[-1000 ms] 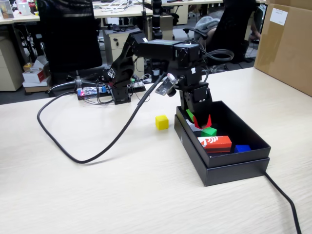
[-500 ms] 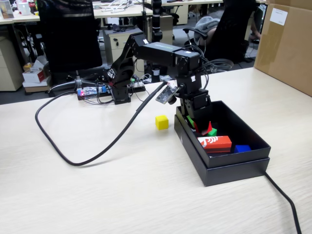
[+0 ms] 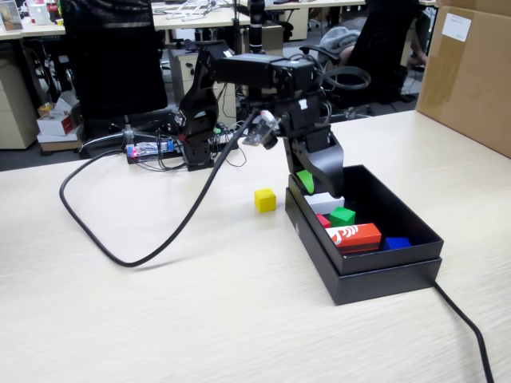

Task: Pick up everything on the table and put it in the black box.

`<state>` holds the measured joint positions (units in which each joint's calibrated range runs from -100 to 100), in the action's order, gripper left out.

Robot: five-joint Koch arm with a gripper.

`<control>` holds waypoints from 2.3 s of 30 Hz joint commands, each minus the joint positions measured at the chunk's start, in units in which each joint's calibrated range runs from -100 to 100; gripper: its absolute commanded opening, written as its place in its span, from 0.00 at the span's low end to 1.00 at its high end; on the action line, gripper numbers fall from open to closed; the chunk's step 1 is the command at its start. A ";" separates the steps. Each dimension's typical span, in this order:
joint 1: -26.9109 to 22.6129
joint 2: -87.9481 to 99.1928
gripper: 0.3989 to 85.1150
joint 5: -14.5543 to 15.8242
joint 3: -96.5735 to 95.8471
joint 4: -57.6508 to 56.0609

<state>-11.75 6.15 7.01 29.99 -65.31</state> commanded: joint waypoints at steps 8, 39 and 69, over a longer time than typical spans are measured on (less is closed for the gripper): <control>1.51 30.86 0.54 -0.54 -19.02 -1.43; -0.54 31.32 0.56 4.84 -52.11 15.25; -0.73 36.59 0.56 4.79 -54.47 12.40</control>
<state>-12.04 43.95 11.55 -29.35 -53.23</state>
